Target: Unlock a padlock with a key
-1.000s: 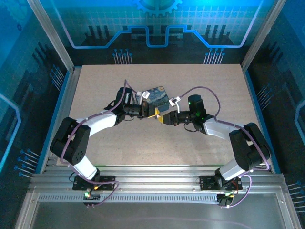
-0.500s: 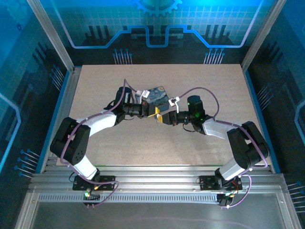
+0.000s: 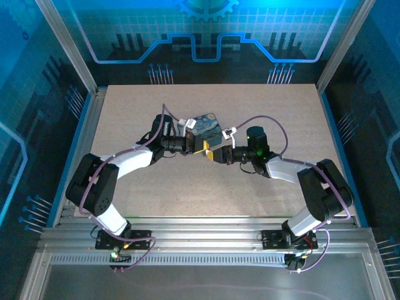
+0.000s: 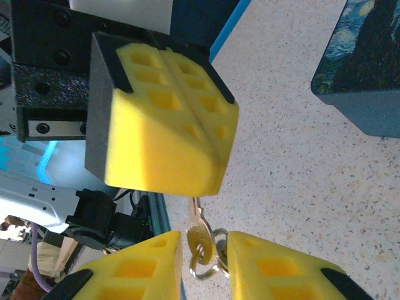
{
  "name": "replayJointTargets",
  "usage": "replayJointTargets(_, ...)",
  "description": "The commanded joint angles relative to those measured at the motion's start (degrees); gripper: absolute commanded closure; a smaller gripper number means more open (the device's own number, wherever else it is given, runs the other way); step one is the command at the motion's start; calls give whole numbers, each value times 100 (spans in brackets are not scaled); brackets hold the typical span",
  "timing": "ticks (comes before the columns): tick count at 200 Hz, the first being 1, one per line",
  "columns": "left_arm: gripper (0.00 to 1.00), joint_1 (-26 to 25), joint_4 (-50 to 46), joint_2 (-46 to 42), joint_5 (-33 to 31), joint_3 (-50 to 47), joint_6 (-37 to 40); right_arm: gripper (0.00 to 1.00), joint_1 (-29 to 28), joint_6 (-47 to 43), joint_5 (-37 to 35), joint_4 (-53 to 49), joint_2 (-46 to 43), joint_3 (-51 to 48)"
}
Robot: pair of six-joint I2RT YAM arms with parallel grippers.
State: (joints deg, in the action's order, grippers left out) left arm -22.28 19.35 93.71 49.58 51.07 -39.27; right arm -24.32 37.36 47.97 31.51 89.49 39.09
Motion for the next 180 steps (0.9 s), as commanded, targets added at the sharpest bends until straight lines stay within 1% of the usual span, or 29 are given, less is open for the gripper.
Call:
replayJointTargets(1, 100, 23, 178, -81, 138, -95, -115, 74, 51, 15, -55, 158, -124, -105)
replayJointTargets(12, 100, 22, 207, -81, 157, -100, -134, 75, 51, 16, -103, 127, -134, -99)
replayJointTargets(38, 100, 22, 239, -83, 157, -99, -158, 81, 43, 25, -93, 103, -75, -60)
replayJointTargets(96, 100, 10, 493, -46, 236, -200, -307, 90, -16, 148, -116, 318, 7, -42)
replayJointTargets(129, 100, 15, 593, 1, 214, -238, -366, 100, -74, 275, -95, 659, 25, -154)
replayJointTargets(148, 100, 13, 655, 41, 179, -242, -397, 100, -80, 357, -135, 819, 27, -249)
replayJointTargets(159, 100, 14, 642, 51, 114, -230, -406, 100, -80, 318, -191, 743, 0, -278)
replayJointTargets(165, 92, 22, 618, 64, 69, -222, -415, 100, -77, 264, -212, 663, -17, -284)
replayJointTargets(171, 81, 30, 569, 55, 10, -204, -415, 100, -75, 193, -236, 541, -36, -281)
replayJointTargets(175, 71, 38, 516, 56, -54, -179, -415, 100, -76, 146, -258, 430, -49, -275)
replayJointTargets(180, 63, 49, 410, 38, -149, -141, -420, 100, -73, 52, -289, 263, -59, -256)
